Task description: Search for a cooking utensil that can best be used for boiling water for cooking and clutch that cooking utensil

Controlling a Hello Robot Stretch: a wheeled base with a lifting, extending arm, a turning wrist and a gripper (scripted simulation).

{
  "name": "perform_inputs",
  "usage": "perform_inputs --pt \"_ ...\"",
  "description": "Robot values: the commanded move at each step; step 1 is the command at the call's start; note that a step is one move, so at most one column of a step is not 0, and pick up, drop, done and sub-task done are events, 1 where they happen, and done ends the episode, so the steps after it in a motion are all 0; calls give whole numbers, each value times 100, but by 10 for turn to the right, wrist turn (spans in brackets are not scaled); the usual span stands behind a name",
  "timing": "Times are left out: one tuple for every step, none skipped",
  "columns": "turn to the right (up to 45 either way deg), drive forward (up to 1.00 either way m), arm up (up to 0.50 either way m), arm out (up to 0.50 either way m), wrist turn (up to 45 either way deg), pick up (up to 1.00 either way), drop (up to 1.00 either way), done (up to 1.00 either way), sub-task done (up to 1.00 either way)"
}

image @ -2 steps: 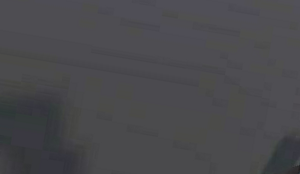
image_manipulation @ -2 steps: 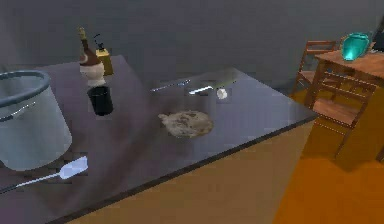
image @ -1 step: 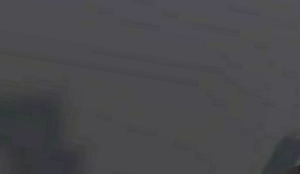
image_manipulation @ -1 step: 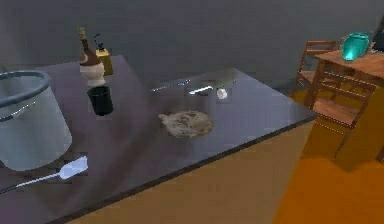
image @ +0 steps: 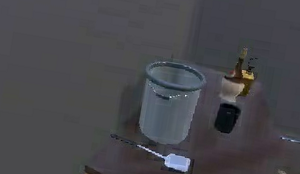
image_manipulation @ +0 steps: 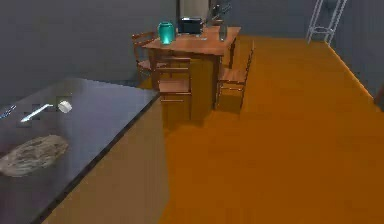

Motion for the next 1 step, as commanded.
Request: perform_inputs --pt "450 0 0 0 0 0 0 0 0"
